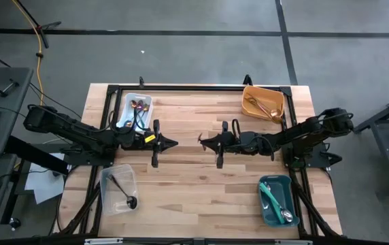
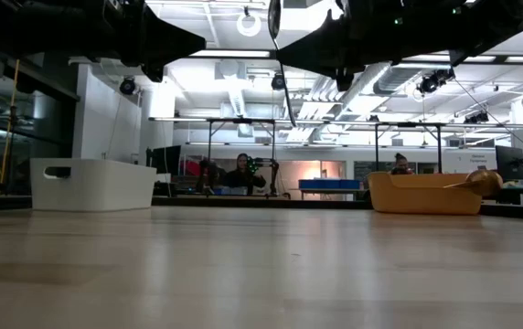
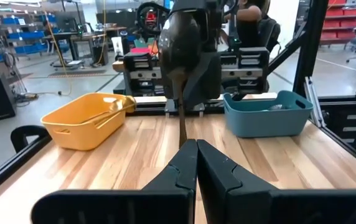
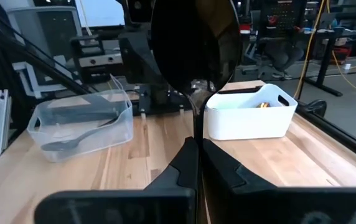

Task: Sort silverware by color (type)
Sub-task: Put the black spoon into the transparent bin

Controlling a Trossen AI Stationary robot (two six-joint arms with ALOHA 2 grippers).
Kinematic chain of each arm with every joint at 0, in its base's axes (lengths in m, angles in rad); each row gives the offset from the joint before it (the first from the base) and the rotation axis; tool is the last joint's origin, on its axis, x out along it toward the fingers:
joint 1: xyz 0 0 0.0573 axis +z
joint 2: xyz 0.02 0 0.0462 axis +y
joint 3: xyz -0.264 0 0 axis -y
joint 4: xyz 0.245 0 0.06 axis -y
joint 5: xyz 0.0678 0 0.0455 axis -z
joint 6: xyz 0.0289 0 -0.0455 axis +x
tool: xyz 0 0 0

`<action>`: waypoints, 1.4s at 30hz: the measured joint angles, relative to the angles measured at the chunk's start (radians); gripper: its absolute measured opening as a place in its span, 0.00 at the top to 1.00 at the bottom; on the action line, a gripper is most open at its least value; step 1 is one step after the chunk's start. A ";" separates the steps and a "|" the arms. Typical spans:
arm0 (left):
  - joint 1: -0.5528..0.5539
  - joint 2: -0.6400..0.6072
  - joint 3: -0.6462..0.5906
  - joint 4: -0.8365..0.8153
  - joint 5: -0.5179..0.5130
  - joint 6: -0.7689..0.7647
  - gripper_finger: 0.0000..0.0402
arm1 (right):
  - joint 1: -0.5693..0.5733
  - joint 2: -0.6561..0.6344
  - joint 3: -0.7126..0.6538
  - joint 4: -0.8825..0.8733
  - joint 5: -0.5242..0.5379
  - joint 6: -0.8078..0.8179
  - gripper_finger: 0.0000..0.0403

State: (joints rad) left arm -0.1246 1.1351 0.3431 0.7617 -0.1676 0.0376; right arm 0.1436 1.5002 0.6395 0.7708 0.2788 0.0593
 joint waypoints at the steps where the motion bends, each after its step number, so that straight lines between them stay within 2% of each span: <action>1: 0.000 0.000 0.000 -0.001 0.000 0.000 1.00 | 0.000 0.000 0.000 0.004 0.000 0.000 1.00; 42: 0.000 0.000 0.000 -0.002 0.000 0.000 1.00 | 0.001 0.000 0.001 -0.004 -0.025 0.011 1.00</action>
State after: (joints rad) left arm -0.1247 1.1351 0.3431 0.7601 -0.1671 0.0380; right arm 0.1448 1.5002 0.6403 0.7673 0.2539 0.0700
